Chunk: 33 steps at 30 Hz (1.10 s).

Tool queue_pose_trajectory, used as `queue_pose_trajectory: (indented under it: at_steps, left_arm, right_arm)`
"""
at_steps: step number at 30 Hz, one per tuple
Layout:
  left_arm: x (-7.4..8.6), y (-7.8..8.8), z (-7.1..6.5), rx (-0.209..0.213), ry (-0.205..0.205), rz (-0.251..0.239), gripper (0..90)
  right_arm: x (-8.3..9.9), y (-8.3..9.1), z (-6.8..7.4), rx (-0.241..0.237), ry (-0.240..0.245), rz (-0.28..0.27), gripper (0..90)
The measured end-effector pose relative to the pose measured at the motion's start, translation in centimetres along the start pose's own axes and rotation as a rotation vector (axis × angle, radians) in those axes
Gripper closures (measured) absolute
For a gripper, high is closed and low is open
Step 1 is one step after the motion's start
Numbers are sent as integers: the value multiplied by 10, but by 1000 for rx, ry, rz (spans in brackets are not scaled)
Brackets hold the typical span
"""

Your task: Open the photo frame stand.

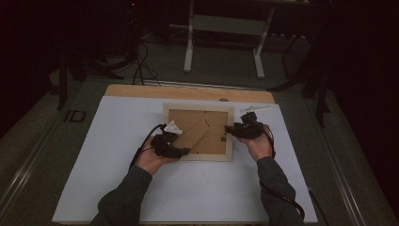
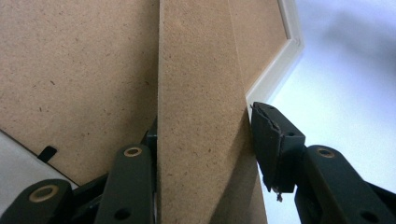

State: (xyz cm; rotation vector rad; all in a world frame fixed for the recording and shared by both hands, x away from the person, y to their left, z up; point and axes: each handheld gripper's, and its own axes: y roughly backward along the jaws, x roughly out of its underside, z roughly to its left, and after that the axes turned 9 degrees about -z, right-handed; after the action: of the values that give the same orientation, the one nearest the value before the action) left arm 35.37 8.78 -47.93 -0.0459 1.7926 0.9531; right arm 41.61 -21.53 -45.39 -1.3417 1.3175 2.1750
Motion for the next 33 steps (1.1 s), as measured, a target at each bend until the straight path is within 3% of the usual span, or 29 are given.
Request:
queue_pose_trajectory:
  at_steps: [8,33]
  left_arm:
    - [-3,-2,-3,-12,-33,-15,580]
    - [-16,-6,-5,-64,-89,-39,615]
  right_arm:
    - [-4,4,2,30,23,-17,587]
    - [-4,12,4,95,12,-110,602]
